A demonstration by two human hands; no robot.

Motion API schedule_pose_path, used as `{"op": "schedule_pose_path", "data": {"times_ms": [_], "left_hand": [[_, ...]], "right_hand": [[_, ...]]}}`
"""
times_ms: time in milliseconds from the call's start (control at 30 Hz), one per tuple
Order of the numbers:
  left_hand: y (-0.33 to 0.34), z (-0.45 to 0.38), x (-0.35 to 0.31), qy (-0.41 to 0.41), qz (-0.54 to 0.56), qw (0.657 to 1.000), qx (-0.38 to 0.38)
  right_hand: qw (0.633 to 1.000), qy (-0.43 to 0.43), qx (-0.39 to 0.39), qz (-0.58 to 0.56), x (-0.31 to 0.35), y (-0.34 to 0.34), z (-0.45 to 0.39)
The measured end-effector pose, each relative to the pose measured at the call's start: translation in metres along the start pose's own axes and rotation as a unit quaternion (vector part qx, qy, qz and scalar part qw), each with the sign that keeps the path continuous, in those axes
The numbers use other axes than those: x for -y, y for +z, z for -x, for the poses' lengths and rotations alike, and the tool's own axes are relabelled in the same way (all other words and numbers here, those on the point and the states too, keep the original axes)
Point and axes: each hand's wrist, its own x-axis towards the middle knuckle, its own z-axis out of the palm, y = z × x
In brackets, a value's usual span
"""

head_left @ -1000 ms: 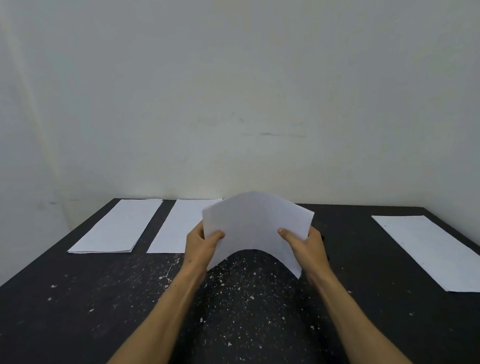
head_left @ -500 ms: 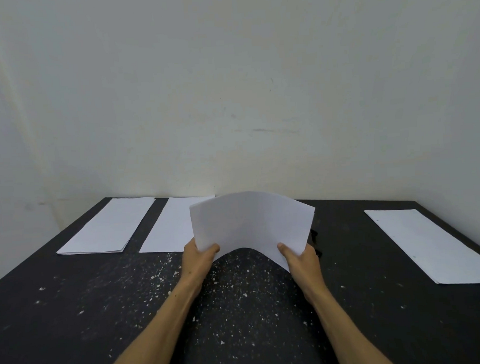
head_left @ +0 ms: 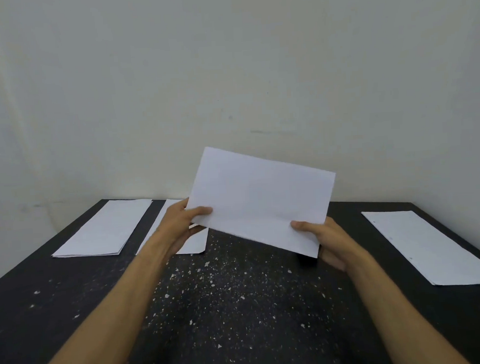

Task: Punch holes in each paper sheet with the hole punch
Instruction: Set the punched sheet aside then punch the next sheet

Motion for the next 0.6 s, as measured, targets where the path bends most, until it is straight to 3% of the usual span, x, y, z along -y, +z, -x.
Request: {"op": "schedule_pose_path", "data": {"times_ms": [167,233,333,433,600], "left_hand": [[0.029,-0.004,-0.013,-0.006,0.216,0.976,0.035],[0.052,0.0,-0.005,-0.019,0.252,0.966,0.056],[0.091,0.008,0.015,-0.046,0.254,0.962,0.094],[0.116,0.011,0.033,-0.074,0.251,0.962,0.083],[0.113,0.0,0.031,-0.092,0.224,0.964,0.107]], "right_hand": [[0.994,0.039,-0.011,-0.102,0.011,-0.005,0.002],[0.986,0.057,-0.021,-0.152,0.003,0.003,0.005],[0.976,0.074,-0.024,-0.205,-0.016,0.018,0.01],[0.971,0.088,-0.019,-0.223,-0.032,0.024,0.016],[0.97,0.085,-0.024,-0.225,-0.029,-0.009,0.024]]}}
